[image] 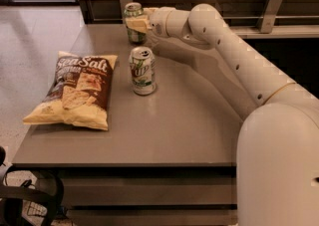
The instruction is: Knock green can over
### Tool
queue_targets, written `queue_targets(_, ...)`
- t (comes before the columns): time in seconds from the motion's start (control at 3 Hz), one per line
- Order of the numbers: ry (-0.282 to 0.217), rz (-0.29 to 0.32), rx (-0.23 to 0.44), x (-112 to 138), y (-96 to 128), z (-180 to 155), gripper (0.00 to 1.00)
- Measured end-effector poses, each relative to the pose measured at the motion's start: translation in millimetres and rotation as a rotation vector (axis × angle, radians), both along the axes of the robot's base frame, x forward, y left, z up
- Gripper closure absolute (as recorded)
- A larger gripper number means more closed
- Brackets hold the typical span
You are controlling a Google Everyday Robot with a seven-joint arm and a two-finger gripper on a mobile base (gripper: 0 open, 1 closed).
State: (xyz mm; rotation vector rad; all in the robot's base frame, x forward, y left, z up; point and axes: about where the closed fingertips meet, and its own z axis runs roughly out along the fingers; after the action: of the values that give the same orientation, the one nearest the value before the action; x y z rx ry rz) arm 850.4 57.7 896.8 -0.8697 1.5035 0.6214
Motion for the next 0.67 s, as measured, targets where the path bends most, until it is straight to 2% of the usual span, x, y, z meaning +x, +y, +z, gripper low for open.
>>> queue_targets(0.67,0.032,-0.008,-0.149,-25.9,-25.0,35.4,1.00)
